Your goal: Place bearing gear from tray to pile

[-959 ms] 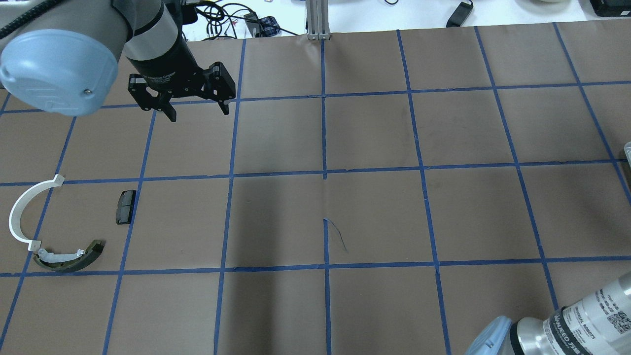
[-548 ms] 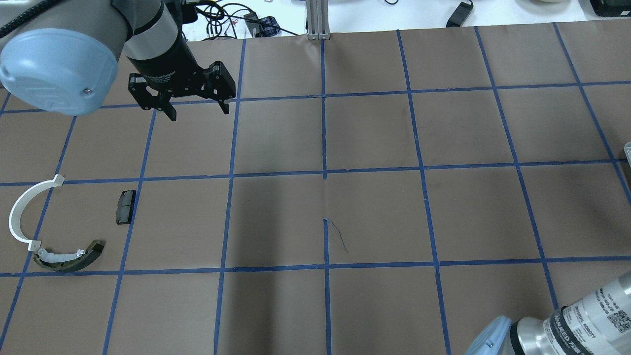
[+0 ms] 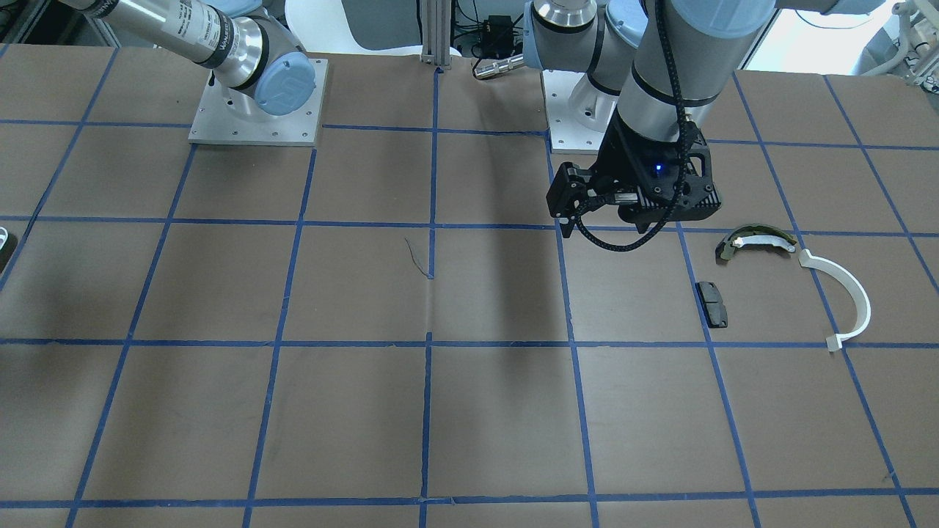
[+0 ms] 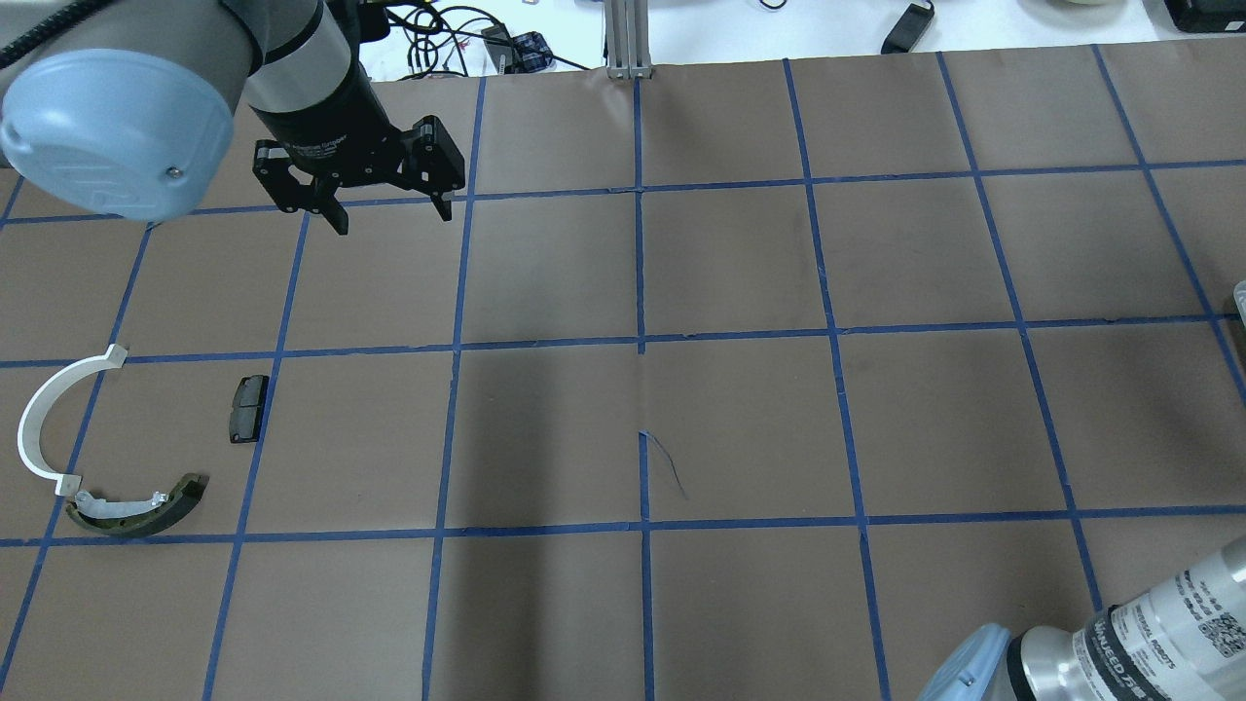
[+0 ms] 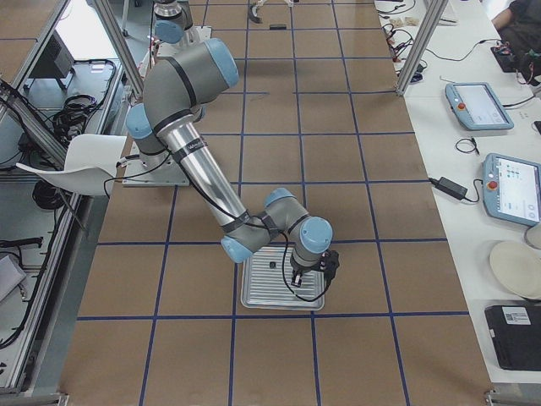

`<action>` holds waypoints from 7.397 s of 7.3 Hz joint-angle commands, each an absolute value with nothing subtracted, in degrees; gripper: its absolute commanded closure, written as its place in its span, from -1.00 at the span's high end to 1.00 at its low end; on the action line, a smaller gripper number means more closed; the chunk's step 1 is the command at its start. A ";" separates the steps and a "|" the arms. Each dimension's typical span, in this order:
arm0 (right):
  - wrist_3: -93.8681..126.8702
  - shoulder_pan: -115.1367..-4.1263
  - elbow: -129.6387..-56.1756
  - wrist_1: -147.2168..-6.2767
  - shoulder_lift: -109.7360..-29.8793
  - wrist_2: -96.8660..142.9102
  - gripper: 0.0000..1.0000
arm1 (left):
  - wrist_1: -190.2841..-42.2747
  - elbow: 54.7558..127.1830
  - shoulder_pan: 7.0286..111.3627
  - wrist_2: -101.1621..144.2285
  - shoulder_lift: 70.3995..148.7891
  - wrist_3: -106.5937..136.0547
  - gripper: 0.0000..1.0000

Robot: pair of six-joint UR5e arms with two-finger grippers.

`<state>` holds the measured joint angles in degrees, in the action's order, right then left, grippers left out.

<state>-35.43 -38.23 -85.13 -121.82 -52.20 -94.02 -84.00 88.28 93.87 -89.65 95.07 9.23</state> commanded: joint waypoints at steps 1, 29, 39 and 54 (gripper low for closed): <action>-35.42 -38.49 -83.77 -120.77 -53.95 -94.48 -1.00 | -83.94 87.98 93.87 -89.65 95.36 9.23 1.00; 63.63 -113.39 -93.78 -120.50 -60.81 -80.77 1.00 | -83.85 88.51 93.87 -89.74 95.45 9.32 1.00; -10.20 -64.73 -93.87 -100.81 -76.99 -91.57 1.00 | -64.21 97.37 105.72 -88.95 112.12 19.50 1.00; -42.98 -37.27 -93.43 -119.00 -58.80 -96.15 0.34 | -50.01 104.68 109.78 -89.65 117.52 22.33 -1.00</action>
<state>-43.01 -37.44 -93.41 -118.99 -59.35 -96.14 -50.01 104.84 109.83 -89.71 118.12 22.56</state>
